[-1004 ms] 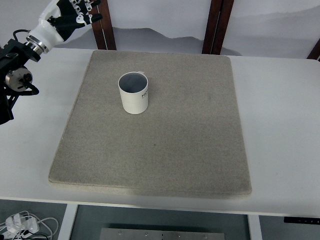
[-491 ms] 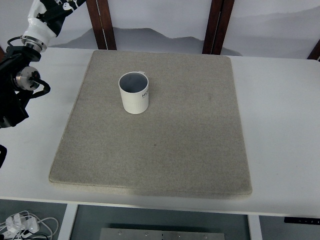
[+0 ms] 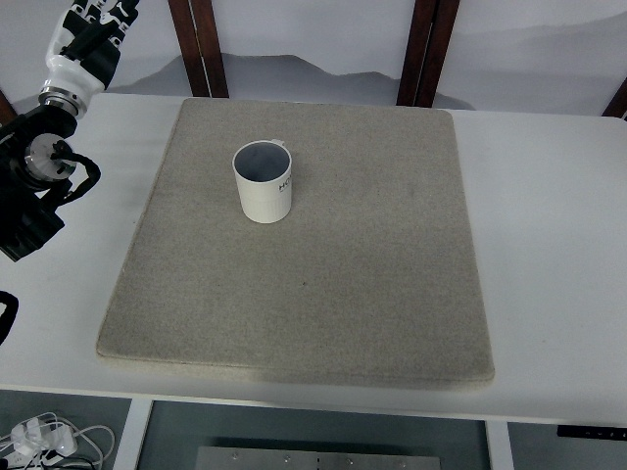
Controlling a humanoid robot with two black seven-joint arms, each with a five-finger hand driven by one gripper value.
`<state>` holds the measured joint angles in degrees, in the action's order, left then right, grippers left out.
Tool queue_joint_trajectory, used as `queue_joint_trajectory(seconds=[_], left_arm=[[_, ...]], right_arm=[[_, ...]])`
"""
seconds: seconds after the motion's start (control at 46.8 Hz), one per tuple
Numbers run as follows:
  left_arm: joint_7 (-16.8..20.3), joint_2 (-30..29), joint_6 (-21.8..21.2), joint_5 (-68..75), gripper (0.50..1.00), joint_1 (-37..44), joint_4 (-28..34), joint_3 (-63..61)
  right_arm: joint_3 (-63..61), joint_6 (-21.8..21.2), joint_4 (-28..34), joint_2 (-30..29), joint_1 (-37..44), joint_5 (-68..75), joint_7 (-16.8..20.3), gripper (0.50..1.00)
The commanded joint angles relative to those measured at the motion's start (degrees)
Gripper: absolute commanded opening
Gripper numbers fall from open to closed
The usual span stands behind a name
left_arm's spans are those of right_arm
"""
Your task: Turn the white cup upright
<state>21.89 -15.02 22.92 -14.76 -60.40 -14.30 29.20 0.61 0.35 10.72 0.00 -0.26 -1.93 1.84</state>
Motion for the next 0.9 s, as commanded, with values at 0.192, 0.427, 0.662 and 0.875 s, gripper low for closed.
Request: queue_joint_trajectory(seconds=[0.192,0.427,0.662,0.875], left_arm=[[-6.24,1.57,-3.41,-0.01,1.0,1.87,0.94,6.91],[-8.0,3.33,-4.55,-0.01,1.0,3.01,1.56,10.96],[-7.82,4.38,-4.64,-0.18,1.0,3.01,1.64,12.1],[-7.65,4.56,-4.64,-0.1,1.0,2.75,1.47,13.25]], right_arm=[[0.0,0.0,0.0,0.0,-0.01,0.0,0.0,0.952],[-0.26,0.0,0.0,0.0,-0.01,0.0,0.0,0.952],[-0.17,0.0,0.0,0.0,-0.01,0.0,0.0,0.952],[-0.17,0.0,0.0,0.0,-0.01,0.0,0.0,0.952]])
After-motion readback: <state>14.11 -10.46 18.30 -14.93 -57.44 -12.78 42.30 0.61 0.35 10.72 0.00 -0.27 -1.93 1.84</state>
